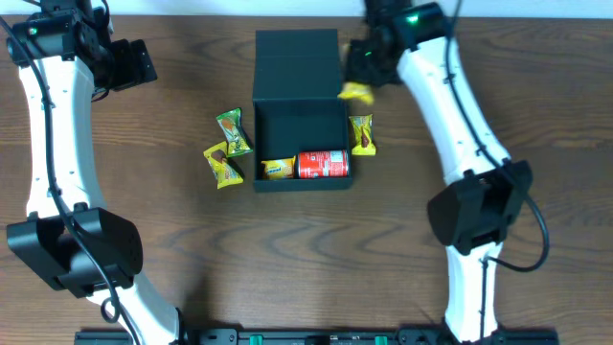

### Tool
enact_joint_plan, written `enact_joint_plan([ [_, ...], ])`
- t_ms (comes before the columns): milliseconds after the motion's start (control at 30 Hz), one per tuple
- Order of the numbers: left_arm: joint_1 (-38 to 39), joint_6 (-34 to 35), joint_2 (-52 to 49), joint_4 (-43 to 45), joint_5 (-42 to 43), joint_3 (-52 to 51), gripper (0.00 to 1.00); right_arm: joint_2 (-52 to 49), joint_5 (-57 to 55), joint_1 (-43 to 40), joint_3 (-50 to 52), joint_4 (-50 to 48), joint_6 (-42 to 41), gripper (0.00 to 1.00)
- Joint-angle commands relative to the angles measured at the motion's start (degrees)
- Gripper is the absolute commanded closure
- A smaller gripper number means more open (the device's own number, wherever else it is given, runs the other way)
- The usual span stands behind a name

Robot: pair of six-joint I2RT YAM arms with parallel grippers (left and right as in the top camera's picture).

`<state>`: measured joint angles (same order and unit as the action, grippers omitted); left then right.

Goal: Pack container
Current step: 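Carry the orange-window packet over the box and lower it inside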

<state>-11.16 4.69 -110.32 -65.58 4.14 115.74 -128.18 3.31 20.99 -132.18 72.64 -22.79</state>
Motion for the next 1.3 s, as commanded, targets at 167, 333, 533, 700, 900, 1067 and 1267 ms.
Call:
enact_joint_plan([
  [167, -0.1, 0.5, -0.2, -0.2, 0.2, 0.0, 0.04, 0.4, 1.0, 5.8, 2.2, 2.4, 4.6, 0.98],
  [333, -0.1, 0.4, -0.2, 0.8, 0.1, 0.0, 0.05, 0.4, 1.0, 6.0, 8.5, 0.7, -1.1, 0.98],
  [533, -0.1, 0.4, -0.2, 1.7, 0.1, 0.0, 0.05, 0.4, -2.7, 6.5, 13.9, -1.1, -3.5, 0.98],
  [700, -0.1, 0.4, -0.3, 2.0, -0.1, 0.0, 0.05, 0.4, -4.0, 6.8, 17.6, -4.5, -5.5, 0.99],
  [900, -0.1, 0.4, -1.0, 2.0, -0.1, 0.0, 0.04, 0.4, -4.8, 6.8, 21.6, -8.1, -6.3, 0.99],
  [1067, -0.1, 0.4, -1.1, 2.4, -0.1, 0.0, 0.04, 0.4, -1.7, 6.8, 21.7, -11.3, -6.5, 0.98],
  [1267, -0.1, 0.4, -1.1, 2.4, -0.1, 0.0, 0.05, 0.4, -1.8, 6.8, 21.7, -10.6, -6.8, 0.98],
])
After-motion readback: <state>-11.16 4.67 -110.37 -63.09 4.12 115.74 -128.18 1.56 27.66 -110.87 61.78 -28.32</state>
